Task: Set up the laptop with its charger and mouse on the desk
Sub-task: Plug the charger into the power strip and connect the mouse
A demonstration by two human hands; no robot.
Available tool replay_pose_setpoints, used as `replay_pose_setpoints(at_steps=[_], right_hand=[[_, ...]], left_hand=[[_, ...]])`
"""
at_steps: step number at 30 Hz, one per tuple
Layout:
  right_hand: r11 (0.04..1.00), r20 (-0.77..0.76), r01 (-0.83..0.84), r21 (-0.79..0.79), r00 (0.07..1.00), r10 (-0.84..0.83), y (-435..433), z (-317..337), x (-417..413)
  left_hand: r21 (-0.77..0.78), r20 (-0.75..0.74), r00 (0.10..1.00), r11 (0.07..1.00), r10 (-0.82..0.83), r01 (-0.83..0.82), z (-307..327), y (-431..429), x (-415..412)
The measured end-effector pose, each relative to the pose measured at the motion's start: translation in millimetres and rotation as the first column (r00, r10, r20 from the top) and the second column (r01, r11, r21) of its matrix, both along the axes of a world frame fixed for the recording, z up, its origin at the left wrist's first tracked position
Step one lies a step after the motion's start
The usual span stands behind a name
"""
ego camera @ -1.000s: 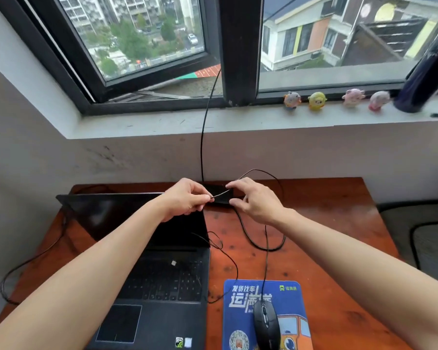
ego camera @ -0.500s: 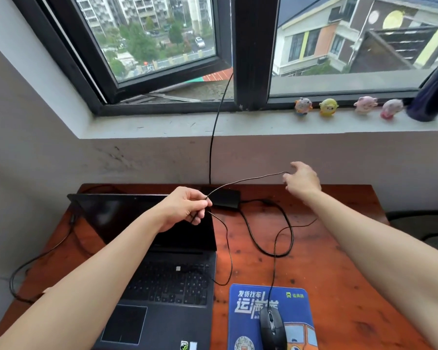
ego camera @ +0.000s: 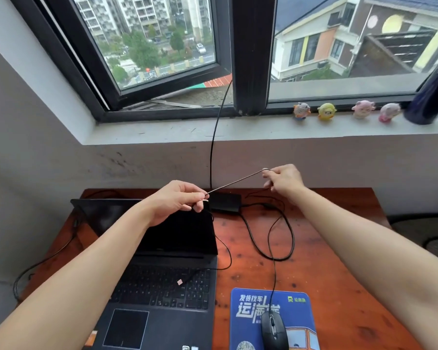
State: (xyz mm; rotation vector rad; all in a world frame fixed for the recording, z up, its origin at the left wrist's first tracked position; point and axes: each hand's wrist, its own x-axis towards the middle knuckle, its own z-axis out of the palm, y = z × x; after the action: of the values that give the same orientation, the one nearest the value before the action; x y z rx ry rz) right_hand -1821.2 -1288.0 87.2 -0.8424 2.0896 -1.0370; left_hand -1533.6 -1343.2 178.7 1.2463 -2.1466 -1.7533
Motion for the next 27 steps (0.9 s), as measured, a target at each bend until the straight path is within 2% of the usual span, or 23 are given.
replay_pose_setpoints(at_steps=[4, 6, 9, 11, 13, 15, 17, 19, 22, 26, 27], right_hand=[[0.998, -0.019, 0.056, -0.019, 0.998, -0.056, -2.1, 0.6, 6.4], [0.998, -0.065, 0.027, -0.051, 0.997, -0.031, 7.1, 0.5, 19.8], [0.994, -0.150, -0.103, -0.040, 0.984, 0.096, 34.5, -14.4, 40.4], [0.949, -0.043, -0.307, 0.069, 0.950, 0.311, 53.5, -25.7, 55.3], [0.858, 0.204, -0.498, 0.125, 0.859, 0.469, 68.4, -31.8, 70.0], [0.799, 0.429, -0.594, 0.092, 0.748, 0.506, 78.7, -34.8, 79.9], [0.774, 0.560, -0.631, 0.046, 0.658, 0.503, 86.3, -34.3, 86.3], [0.734, 0.595, -0.678, 0.031, 0.603, 0.532, 92.3, -32.3, 89.6], [0.689, 0.564, -0.724, 0.027, 0.580, 0.587, 102.9, -36.0, 92.7], [0.720, 0.546, -0.688, 0.094, 0.640, 0.541, 116.1, -47.6, 96.3], [0.715, 0.498, -0.684, 0.148, 0.676, 0.544, 119.8, -53.1, 96.4]], left_hand=[[-0.037, -0.014, 1.000, 0.999, 0.017, -0.018, 2.3, 10.4, -19.5], [-0.024, -0.085, 0.990, 0.993, 0.114, -0.116, 6.6, 10.9, -31.9], [0.115, -0.249, 0.920, 0.953, 0.301, -0.280, 16.0, 1.2, -46.0], [0.218, -0.326, 0.870, 0.925, 0.370, -0.312, 21.4, -6.0, -53.9], [0.283, -0.364, 0.839, 0.906, 0.405, -0.314, 25.2, -10.4, -60.4], [0.332, -0.379, 0.817, 0.888, 0.435, -0.319, 26.6, -12.7, -68.1], [0.384, -0.384, 0.784, 0.856, 0.489, -0.346, 25.9, -16.3, -72.8], [0.439, -0.378, 0.735, 0.808, 0.562, -0.392, 22.9, -23.1, -73.6], [0.508, -0.358, 0.661, 0.731, 0.659, -0.455, 15.9, -34.5, -74.0], [0.513, -0.326, 0.620, 0.684, 0.714, -0.518, 7.6, -46.9, -77.0], [0.509, -0.320, 0.603, 0.669, 0.731, -0.541, 5.8, -50.9, -77.8]])
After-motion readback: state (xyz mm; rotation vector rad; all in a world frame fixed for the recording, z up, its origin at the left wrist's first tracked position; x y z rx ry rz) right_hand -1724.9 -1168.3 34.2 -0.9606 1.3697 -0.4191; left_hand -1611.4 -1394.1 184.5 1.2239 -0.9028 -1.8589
